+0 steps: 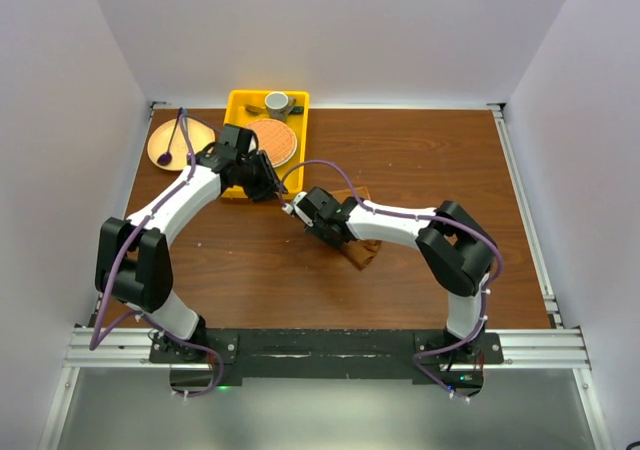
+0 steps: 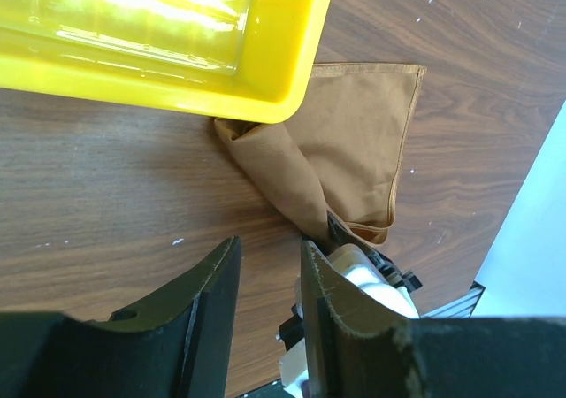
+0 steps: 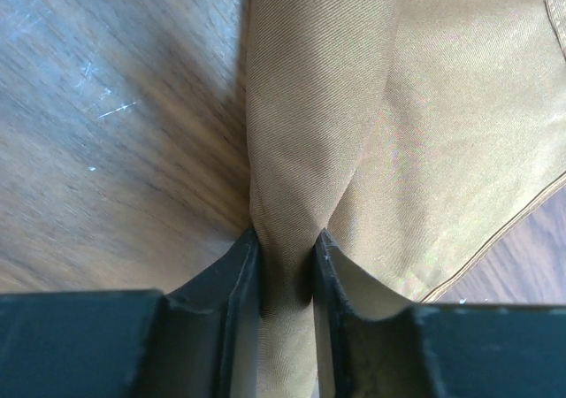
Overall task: Fold the napkin, place the utensils inside, and roll it up
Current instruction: Roll the napkin with the utensil
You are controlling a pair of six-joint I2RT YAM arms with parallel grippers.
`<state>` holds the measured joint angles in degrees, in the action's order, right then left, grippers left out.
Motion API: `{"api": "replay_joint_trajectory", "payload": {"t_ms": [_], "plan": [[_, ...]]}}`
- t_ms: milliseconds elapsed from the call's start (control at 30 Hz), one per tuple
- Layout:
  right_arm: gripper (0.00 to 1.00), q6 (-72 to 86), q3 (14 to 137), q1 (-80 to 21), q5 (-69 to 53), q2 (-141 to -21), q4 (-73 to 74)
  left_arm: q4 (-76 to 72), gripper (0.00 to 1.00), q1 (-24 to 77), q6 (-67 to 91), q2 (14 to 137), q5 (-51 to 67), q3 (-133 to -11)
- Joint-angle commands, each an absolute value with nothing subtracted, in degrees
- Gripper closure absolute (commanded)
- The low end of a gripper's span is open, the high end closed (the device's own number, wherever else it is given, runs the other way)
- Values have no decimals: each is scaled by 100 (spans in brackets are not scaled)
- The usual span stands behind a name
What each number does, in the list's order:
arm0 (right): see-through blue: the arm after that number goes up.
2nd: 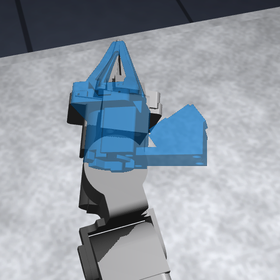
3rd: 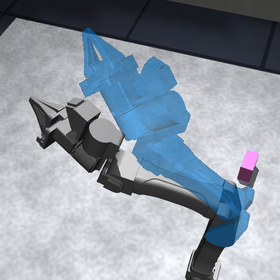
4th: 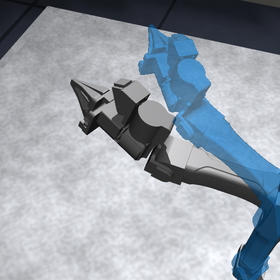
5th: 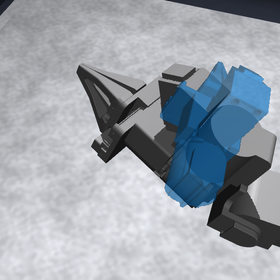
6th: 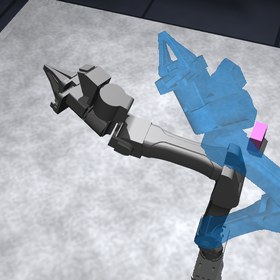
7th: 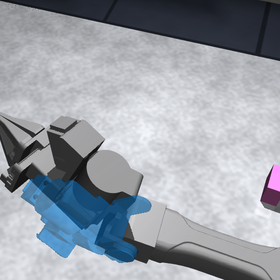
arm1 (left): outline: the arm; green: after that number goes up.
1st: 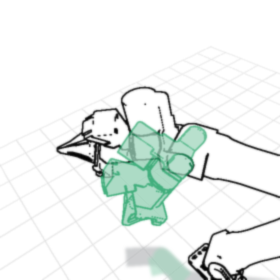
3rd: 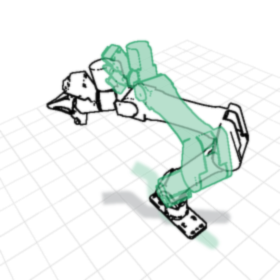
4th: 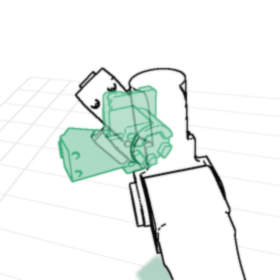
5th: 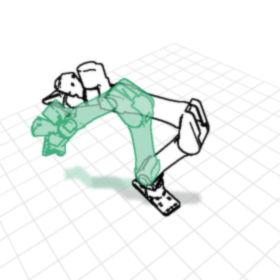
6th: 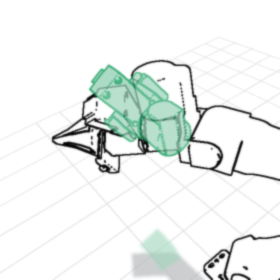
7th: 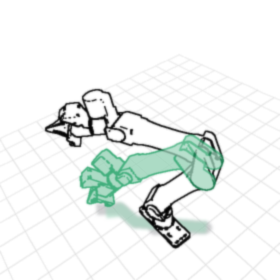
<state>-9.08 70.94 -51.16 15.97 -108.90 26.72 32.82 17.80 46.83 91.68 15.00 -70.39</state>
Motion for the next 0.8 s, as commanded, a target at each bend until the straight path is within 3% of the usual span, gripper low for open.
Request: {"api": "replay_joint_trajectory", "payload": {"t_ms": [0,167,400,567,767], "plan": [[84,-433,7023,-5115,1311,-11145,3041,3041,62,1784,4491,9035,1661,-7031],[90,384,6716,-5124,705,-10987,3304,2989,62,1775,4324,9132,1740,-7040],[93,1607,6258,-5072,-1518,-10767,2875,2918,61,1784,4000,9132,1951,-6812],[94,2563,6100,-4694,-3440,-11091,1461,2769,56,1793,3955,8930,2188,-6329],[94,3926,5538,-3939,-4578,-11469,-613,2847,41,1942,4122,8500,1987,-5836]]}}
